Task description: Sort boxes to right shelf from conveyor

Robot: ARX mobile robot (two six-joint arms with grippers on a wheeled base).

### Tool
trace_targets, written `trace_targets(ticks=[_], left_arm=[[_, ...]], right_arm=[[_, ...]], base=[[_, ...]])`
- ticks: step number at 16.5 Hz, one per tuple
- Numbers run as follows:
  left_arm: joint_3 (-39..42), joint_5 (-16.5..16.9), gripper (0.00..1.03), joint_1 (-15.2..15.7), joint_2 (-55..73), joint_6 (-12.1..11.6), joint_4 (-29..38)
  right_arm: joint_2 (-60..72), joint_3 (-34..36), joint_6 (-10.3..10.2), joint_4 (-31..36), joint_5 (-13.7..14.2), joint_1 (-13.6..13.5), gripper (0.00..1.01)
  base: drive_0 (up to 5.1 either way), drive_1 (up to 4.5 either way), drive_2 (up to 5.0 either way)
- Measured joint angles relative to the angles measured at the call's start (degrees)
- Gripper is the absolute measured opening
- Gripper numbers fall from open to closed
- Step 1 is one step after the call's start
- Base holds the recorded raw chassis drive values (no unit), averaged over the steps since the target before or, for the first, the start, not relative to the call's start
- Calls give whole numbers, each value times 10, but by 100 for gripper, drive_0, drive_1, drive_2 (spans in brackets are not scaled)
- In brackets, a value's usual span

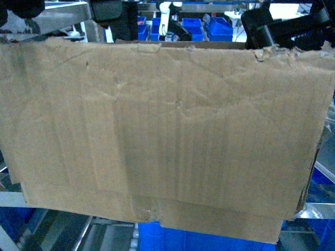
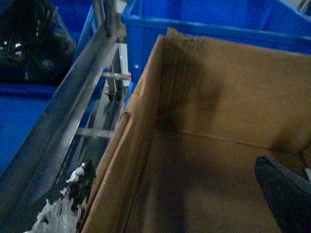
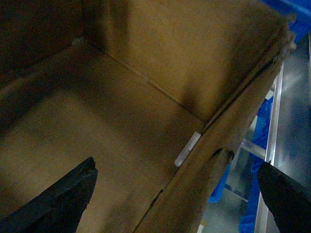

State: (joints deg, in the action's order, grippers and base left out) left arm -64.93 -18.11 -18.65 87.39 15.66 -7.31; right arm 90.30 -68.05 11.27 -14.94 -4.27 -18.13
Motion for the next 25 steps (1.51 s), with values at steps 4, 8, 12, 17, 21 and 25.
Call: trace_targets(ticks=[4,8,12,17,21,25], left_arm=[[22,-11,98,-3,-26,-16,57],[41,-8,98,-3,-49,-27,59],[59,-5,98,-10,-81,-26,38],[103,-30,98,-40,-165,2,-18],[156,-50,98,-27,-240,19,-69],[177,-47,95,-19,-249,2,-13]], right_arm=[[-17,15,4,75,-35,-7,98],[-35,35,4,115,-49,-10,98],[-54,57,-4,121,-50,-11,98],[-120,90,-37,81,-49,-31,98],[-220,152,-41,-8,-24,-17,98],[-240,168,-43,-55,5,-3,98]], base=[[0,0,0],[0,0,0],[0,0,0],[0,0,0],[0,0,0],[0,0,0]])
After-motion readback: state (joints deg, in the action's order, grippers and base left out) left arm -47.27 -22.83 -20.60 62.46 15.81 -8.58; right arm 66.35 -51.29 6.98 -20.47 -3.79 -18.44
